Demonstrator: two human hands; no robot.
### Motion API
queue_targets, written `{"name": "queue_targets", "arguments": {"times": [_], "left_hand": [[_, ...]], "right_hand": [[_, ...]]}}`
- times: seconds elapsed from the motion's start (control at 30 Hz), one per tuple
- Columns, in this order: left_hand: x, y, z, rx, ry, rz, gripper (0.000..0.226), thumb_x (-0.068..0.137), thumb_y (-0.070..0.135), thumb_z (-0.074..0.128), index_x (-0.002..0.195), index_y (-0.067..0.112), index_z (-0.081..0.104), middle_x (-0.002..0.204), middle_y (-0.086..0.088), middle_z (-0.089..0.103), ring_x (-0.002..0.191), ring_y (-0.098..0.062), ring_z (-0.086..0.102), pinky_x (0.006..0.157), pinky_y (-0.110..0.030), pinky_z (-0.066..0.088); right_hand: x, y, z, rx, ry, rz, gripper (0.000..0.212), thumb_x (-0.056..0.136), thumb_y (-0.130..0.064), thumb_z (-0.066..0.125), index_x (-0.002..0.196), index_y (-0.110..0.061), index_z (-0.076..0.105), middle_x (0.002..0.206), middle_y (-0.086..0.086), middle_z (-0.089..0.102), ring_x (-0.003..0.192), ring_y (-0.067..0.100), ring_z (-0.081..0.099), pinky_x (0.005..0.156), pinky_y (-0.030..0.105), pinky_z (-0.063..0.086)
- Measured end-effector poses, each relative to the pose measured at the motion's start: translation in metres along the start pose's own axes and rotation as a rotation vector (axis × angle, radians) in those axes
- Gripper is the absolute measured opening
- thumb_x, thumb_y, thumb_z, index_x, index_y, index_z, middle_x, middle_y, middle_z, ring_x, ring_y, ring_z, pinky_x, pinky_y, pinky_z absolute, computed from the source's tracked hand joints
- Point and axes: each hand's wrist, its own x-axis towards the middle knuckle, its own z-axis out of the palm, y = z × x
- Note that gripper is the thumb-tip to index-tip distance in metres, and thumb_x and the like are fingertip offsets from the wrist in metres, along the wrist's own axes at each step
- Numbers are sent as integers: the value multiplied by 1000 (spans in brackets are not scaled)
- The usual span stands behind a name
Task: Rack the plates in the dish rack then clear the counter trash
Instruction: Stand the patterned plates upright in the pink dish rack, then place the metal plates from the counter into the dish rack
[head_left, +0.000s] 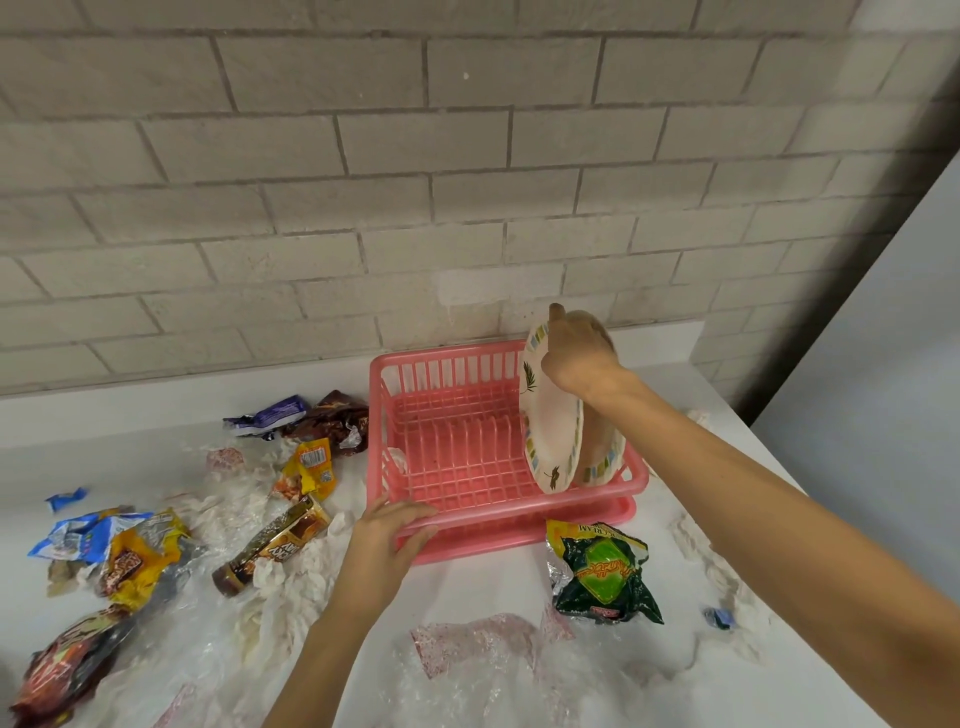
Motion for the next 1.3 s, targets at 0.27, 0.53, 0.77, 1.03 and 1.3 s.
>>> {"name": "queue_targets", "arguments": {"times": [0.27,0.53,0.77,1.03,1.3], "left_hand": [[4,4,-4,28,-4,-8,18,81,27,74,97,21,77,95,24,67,97,22,52,107,-28,31],[-1,22,-8,-7,-5,-97,24,79,21,80,102,24,76,99,30,63,98,-2,63,94,-5,38],[-8,45,-21,-123,119,-130,19,82,17,78,100,23,76,100,15,72,97,1,63,83,-10,46],[-47,44,-67,-191,282,-301,15,85,9,72,93,21,77,93,14,74,95,-4,67,86,-11,44],[-125,17,-146,-85,455,-472,12,86,8,71,90,18,78,90,14,74,86,-4,67,78,-12,48]], "right_hand": [[-3,-4,-5,-38,52,-88,62,84,-2,54,142,-6,33,133,18,44,122,40,46,96,42,44],[-38,-15,0,40,272,-395,55,82,-8,57,136,-10,49,139,9,46,123,28,47,101,39,42],[-93,-48,41,287,60,-650,32,90,-8,55,122,-9,62,120,5,62,112,18,57,101,29,44],[-144,-109,90,422,-163,-799,18,90,-10,55,101,-10,70,92,0,67,82,13,60,81,25,48],[-180,-196,129,521,-368,-868,15,91,-14,58,98,-18,71,92,-7,68,82,6,61,75,25,49]]}}
